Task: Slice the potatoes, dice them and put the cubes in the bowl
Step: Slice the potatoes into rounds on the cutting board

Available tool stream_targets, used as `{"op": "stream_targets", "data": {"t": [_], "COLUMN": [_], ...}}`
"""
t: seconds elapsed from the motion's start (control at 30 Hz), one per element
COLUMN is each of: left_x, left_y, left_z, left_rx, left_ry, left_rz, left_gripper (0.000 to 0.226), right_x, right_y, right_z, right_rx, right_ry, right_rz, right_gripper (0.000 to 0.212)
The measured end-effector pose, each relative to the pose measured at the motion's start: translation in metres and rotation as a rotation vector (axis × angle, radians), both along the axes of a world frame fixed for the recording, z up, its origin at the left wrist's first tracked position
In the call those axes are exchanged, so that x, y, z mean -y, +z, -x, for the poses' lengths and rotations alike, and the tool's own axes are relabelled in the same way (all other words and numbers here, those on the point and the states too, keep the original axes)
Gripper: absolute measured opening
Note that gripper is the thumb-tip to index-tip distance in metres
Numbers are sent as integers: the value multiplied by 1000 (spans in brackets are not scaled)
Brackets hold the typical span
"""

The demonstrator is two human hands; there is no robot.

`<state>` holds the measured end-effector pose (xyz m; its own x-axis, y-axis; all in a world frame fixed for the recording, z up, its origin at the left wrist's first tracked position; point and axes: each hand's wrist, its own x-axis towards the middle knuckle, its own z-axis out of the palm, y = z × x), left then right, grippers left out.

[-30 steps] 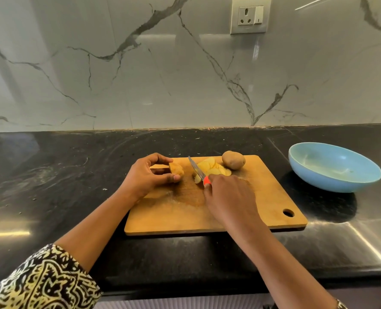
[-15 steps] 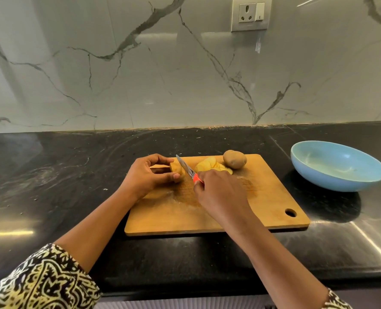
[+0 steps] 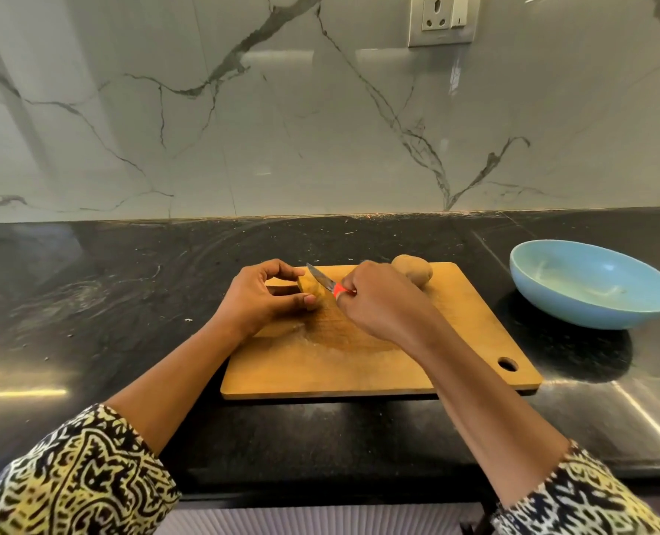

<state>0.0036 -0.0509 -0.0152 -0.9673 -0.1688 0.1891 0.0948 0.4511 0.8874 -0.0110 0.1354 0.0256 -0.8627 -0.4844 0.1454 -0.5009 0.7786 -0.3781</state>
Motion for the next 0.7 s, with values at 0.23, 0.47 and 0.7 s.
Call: {"op": "stream_targets", "data": {"t": [0.23, 0.47, 0.7], "left_x": [1, 0, 2], "left_y": [-2, -1, -3], "left_z": [2, 2, 2], "left_rx": [-4, -4, 2], "left_ry": [-7, 3, 12], "left_rz": [13, 42, 17], "left_gripper": [40, 46, 50], "right_x": [7, 11, -16], "right_y": [1, -8, -14], "right_z": [3, -16, -41], "right_rx": [-4, -25, -75], "right_ry": [-11, -12, -55], "right_rz": [-71, -207, -182], "right_gripper": [22, 26, 23]}}
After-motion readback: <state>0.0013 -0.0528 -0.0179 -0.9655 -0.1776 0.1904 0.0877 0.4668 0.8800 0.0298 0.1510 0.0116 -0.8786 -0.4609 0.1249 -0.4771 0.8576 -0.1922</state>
